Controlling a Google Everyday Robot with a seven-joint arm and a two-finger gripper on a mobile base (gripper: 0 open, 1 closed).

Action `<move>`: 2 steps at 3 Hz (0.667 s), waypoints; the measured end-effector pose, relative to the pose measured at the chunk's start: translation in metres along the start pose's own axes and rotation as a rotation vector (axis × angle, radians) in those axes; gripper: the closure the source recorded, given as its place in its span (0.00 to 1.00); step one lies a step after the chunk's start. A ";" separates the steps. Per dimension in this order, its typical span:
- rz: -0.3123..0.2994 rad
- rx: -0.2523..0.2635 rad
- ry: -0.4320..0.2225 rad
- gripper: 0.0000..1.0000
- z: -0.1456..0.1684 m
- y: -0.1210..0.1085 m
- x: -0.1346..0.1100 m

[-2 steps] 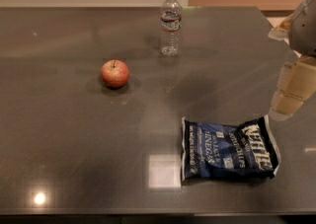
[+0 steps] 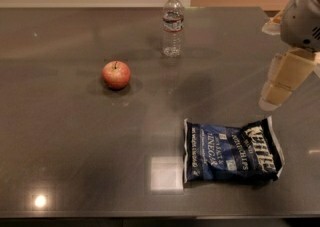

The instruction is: Pick water bottle

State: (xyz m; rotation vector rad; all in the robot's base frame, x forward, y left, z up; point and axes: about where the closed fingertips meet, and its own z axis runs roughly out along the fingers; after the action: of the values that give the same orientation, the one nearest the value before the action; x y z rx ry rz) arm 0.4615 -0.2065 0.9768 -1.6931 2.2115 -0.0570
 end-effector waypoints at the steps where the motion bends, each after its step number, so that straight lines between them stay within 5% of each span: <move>1: 0.019 -0.017 -0.060 0.00 0.023 -0.025 -0.020; 2: 0.039 -0.043 -0.113 0.00 0.047 -0.053 -0.039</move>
Offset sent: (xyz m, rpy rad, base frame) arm 0.1200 0.0465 -0.0347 0.2045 0.0380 0.0023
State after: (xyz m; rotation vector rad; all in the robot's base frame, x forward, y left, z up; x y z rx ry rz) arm 0.5334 -0.1761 0.9555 -1.6324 2.1756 0.0947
